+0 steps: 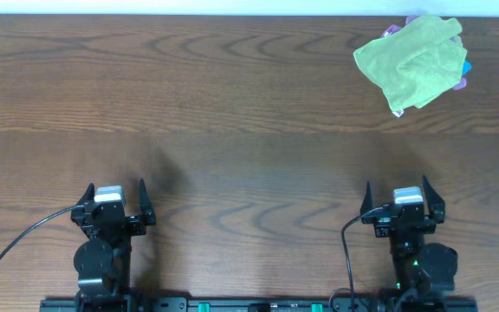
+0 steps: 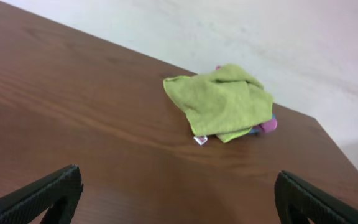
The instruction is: Fold the cloth
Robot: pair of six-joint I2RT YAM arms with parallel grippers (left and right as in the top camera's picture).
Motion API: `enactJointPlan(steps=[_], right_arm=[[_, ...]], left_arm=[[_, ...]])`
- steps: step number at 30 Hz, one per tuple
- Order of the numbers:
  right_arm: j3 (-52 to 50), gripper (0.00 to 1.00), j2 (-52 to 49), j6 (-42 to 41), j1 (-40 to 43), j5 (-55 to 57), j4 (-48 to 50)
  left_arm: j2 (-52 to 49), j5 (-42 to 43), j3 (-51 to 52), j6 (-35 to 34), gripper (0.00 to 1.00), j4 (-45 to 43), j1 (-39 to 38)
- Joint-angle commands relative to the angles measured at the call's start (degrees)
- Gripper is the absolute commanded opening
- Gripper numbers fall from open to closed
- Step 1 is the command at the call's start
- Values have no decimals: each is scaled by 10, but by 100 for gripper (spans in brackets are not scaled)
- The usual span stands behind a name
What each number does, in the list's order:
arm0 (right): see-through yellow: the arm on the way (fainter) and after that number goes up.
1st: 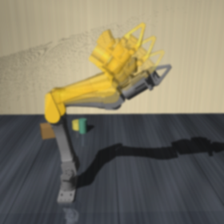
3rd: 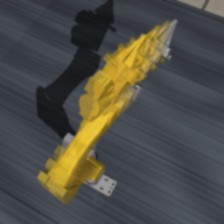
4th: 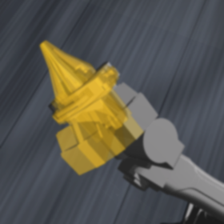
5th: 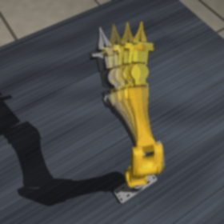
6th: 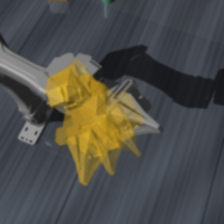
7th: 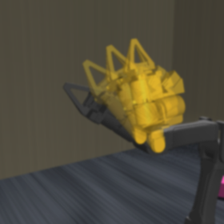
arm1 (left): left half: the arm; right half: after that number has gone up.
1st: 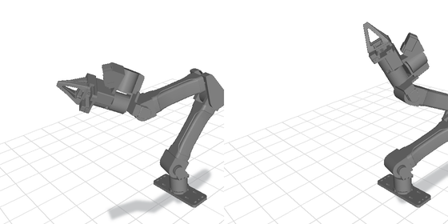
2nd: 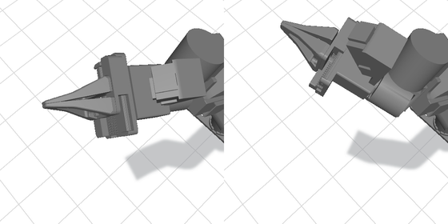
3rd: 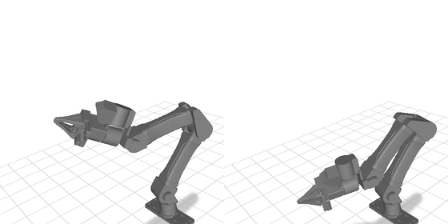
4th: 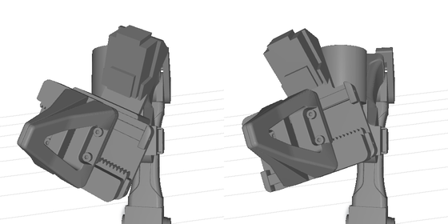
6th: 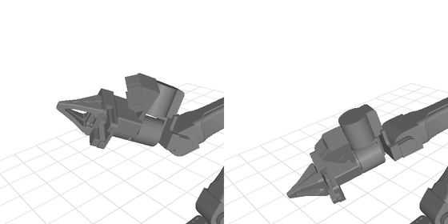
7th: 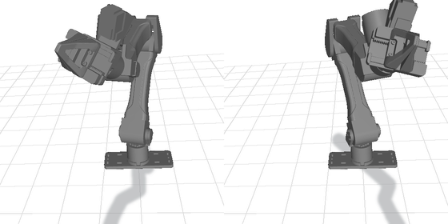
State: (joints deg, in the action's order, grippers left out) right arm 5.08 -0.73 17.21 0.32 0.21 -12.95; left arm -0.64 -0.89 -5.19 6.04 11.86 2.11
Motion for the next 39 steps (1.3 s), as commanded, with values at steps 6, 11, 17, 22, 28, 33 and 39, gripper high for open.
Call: enactJointPlan(steps=[6,11,17,22,28,33,39], right_arm=[[-8,99,2,-57,4,-99,140],[8,99,-52,-115,6,-60,258],[146,99,-257,-120,27,-60,274],[302,99,-473,-120,35,-64,252],[466,99,-696,-120,43,-64,242],[579,99,-839,-120,62,-65,210],[679,99,-965,-125,90,-66,169]], left_arm=[[3,-10,9,4,95,24,2],[3,-10,9,4,95,24,2],[3,-10,9,4,95,24,2],[3,-10,9,4,95,24,2],[3,-10,9,4,95,24,2],[3,-10,9,4,95,24,2],[3,-10,9,4,95,24,2]])
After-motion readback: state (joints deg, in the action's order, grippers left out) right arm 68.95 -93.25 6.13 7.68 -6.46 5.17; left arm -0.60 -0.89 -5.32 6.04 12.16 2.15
